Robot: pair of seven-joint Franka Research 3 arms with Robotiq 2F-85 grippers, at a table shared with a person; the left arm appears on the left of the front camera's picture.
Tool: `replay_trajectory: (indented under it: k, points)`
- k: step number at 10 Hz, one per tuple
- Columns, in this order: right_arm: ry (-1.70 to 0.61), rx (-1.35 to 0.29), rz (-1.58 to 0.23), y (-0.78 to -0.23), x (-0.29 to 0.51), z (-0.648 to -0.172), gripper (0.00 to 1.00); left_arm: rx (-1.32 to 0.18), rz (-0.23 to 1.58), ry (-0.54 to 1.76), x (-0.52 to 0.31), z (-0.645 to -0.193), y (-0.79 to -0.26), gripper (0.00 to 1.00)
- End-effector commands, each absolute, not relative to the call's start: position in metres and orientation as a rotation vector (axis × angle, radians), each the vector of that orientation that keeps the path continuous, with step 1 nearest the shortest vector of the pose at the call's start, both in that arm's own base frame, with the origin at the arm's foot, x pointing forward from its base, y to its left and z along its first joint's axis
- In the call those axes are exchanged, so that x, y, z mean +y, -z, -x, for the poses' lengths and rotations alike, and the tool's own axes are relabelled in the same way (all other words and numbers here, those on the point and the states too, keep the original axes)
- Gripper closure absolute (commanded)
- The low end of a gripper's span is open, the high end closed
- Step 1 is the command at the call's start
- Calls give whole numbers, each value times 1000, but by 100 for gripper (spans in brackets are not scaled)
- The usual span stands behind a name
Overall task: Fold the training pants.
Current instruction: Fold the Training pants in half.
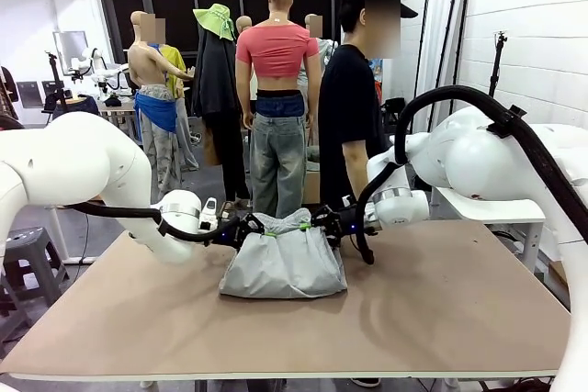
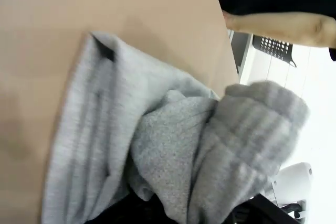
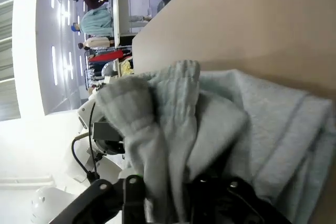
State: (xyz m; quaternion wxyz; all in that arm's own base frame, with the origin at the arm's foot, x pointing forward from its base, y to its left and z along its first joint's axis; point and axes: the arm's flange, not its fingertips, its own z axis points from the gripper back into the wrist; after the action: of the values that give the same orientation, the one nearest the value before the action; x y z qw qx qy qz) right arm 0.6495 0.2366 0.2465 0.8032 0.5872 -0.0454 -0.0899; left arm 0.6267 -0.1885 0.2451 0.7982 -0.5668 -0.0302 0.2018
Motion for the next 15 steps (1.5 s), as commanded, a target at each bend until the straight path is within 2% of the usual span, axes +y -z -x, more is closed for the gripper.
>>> replay_trajectory:
  k: [1, 2, 3, 7, 12, 13, 14, 15]
  points:
    - [241, -104, -1234, -251, 230, -657, 24, -74, 1185, -493, -175, -630, -246, 31]
    - [253, -110, -1225, -254, 225, -656, 4, -78, 1187, -501, -173, -629, -247, 11]
    - [260, -124, -1217, -257, 221, -655, 0, -79, 1194, -509, -169, -626, -248, 0]
    - [260, -164, -1207, -275, 206, -651, 0, -157, 1235, -545, -134, -604, -268, 0]
    - [262, -234, -1141, -310, 184, -640, 0, -328, 1158, -609, -82, -559, -314, 0]
    - [257, -214, -1142, -312, 185, -641, 0, -341, 1160, -590, -79, -554, -319, 0]
    - [249, -233, -1180, -306, 186, -651, 0, -274, 1163, -603, -81, -574, -312, 0]
    - [249, -233, -1180, -306, 186, -651, 0, -274, 1163, -603, -81, -574, -312, 0]
